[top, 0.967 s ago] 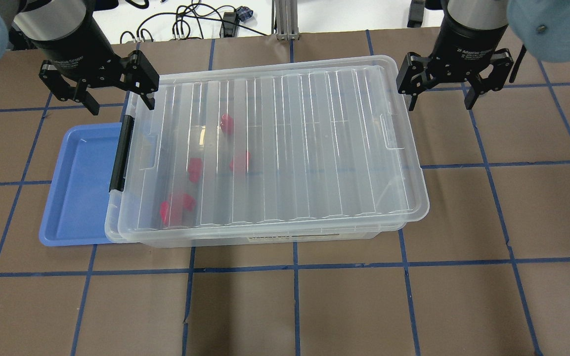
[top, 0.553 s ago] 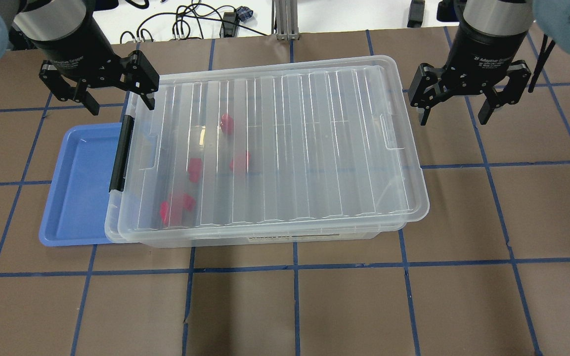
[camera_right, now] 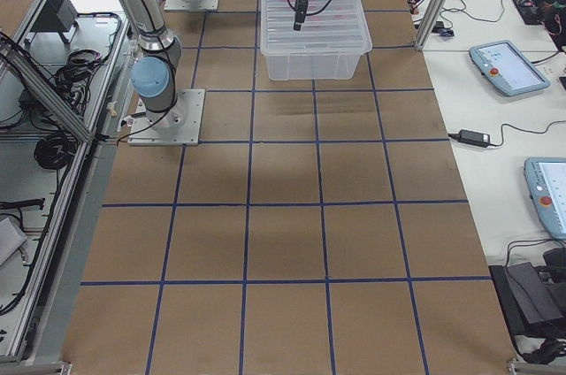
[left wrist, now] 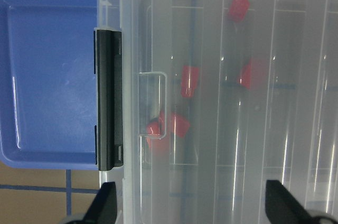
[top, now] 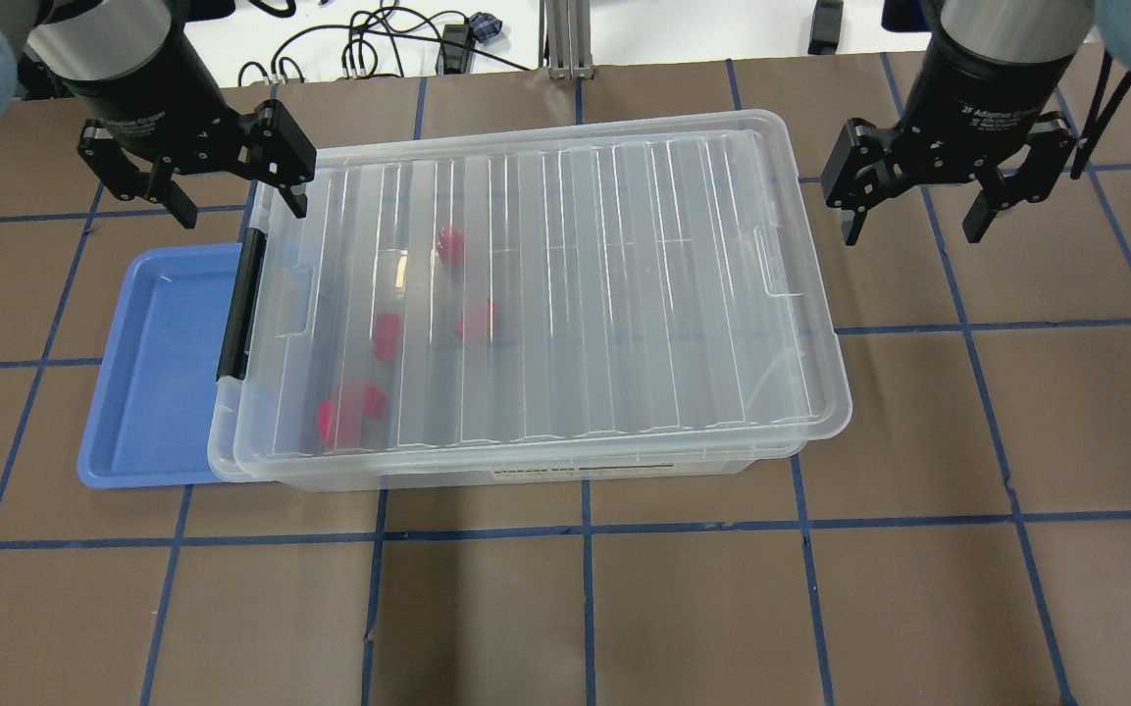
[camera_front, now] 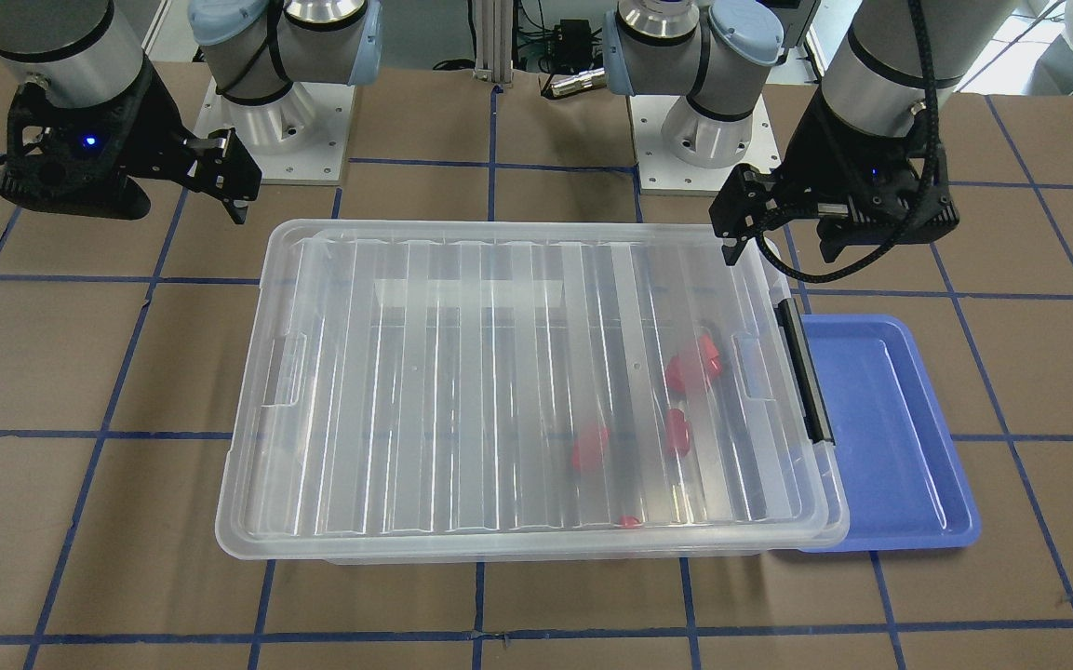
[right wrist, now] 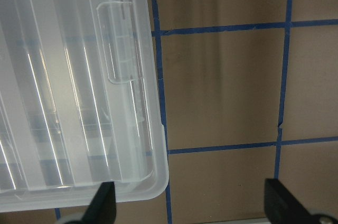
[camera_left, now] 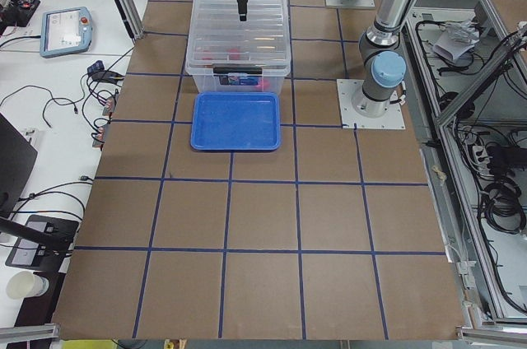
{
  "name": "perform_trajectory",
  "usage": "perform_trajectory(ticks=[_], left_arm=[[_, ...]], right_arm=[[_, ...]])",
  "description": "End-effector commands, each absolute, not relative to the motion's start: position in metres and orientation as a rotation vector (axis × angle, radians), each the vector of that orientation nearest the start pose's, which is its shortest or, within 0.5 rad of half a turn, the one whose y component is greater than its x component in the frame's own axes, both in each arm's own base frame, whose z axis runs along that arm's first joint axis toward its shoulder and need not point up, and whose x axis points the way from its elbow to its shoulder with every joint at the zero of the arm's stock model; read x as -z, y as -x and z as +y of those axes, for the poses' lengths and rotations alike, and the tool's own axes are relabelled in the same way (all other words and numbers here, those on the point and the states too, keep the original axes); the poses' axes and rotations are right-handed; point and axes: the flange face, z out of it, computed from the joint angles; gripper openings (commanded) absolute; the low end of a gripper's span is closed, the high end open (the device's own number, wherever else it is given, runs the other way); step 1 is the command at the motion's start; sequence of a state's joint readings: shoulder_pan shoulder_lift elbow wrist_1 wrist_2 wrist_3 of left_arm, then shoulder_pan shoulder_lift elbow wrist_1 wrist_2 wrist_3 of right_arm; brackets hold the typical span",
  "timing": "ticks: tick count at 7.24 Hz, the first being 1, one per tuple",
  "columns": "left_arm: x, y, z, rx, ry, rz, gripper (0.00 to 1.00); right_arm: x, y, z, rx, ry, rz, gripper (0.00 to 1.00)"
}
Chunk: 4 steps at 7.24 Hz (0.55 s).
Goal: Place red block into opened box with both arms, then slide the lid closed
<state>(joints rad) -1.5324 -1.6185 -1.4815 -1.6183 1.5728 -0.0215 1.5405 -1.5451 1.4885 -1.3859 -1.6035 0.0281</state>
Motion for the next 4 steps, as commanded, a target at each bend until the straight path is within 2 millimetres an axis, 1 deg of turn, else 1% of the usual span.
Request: perform_trajectory(ticks=[1,4], left_arm=[[-0.5038,0.1133,-0.5160,-0.007,0.094,3.137,1.00],[-0.5023,0.1134,-0.5164,-0.012,0.094,3.139,1.00]], right_arm=[[-0.5025,-0.1151,-0.4894,-0.190,-0.092,3.167,1.00],[-0.5060,-0.1155,-0.4856,-0.183,-0.092,3.172,1.00]])
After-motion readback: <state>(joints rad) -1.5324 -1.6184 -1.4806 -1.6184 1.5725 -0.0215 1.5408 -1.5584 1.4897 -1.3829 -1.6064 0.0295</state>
